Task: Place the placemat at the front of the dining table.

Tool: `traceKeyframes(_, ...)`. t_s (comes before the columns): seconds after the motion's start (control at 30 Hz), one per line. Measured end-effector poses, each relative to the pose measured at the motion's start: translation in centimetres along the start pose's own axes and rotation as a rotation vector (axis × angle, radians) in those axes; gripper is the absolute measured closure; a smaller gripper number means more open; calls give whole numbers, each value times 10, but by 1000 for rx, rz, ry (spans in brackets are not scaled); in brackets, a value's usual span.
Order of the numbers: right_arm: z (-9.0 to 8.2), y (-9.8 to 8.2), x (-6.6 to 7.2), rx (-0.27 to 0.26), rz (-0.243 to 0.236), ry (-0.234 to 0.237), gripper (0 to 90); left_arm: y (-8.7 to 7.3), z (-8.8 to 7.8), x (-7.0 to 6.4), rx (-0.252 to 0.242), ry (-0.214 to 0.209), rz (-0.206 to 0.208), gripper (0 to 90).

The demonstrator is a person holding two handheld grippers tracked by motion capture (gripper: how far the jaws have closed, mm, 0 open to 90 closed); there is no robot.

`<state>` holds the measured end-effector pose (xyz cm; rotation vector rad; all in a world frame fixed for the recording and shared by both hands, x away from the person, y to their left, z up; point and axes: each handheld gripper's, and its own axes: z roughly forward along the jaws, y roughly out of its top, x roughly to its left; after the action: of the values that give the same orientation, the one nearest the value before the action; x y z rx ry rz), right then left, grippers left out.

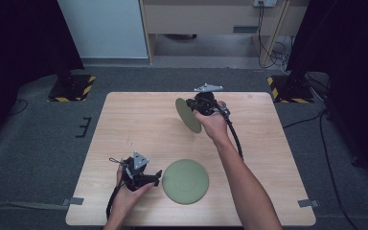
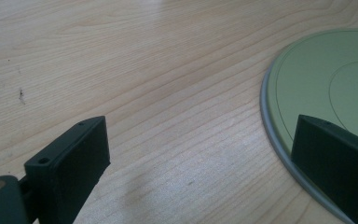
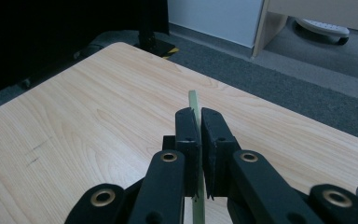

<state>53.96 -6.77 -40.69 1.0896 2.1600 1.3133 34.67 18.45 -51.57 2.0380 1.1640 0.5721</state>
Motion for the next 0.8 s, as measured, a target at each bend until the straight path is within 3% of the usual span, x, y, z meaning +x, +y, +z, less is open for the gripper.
traceKeyframes(0.4, 7, 4, 6, 2, 1, 10, 864, 0, -2, 2, -4, 3, -3, 34)
traceKeyframes(0.8, 4, 2, -7, 4, 24, -14, 864, 0, -2, 3, -6, 4, -5, 34)
